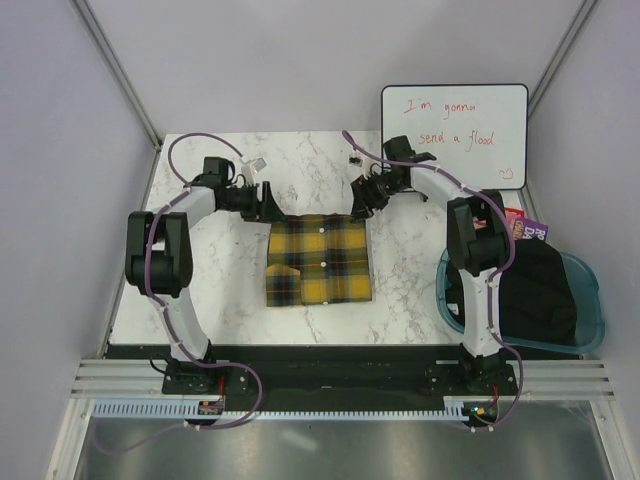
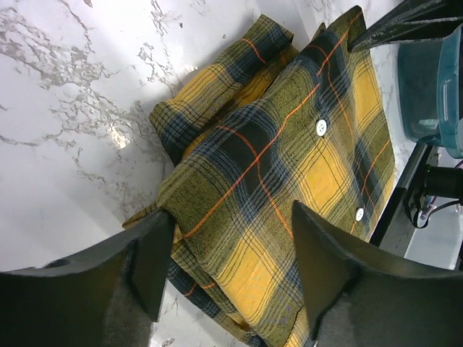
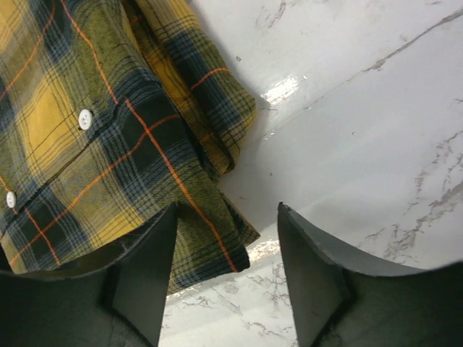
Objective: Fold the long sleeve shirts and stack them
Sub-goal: Fold the shirt
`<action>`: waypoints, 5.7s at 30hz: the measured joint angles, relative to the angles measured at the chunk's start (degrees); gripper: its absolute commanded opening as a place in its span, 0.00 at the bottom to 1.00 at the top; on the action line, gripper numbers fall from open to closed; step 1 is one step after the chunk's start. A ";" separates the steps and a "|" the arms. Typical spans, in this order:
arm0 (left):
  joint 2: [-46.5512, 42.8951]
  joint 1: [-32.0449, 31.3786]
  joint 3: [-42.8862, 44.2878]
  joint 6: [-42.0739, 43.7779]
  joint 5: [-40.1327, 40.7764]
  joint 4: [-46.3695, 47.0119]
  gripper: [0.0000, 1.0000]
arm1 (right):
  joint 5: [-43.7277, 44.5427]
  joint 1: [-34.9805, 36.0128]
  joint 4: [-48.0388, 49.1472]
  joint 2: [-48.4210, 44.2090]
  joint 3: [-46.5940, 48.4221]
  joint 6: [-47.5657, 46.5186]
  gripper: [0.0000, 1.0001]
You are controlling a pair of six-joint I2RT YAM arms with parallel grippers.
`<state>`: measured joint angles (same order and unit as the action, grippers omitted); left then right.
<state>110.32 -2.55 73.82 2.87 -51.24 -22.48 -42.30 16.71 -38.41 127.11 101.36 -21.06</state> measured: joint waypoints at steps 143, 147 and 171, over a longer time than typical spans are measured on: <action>1.81 -3.69 -12.26 -33.88 -0.33 31.21 0.78 | -12.74 5.84 26.80 6.80 -2.86 43.74 0.97; 3.17 -2.03 -13.09 -36.46 0.33 29.64 0.78 | -12.79 5.60 22.95 10.71 3.15 42.14 0.97; -26.51 15.21 -36.50 -33.35 0.46 19.15 0.80 | 6.14 21.24 6.36 -5.29 9.25 6.80 0.62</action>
<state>83.81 12.67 37.32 -30.48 -50.78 -3.33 -36.16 37.95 -32.05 121.82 110.61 -14.26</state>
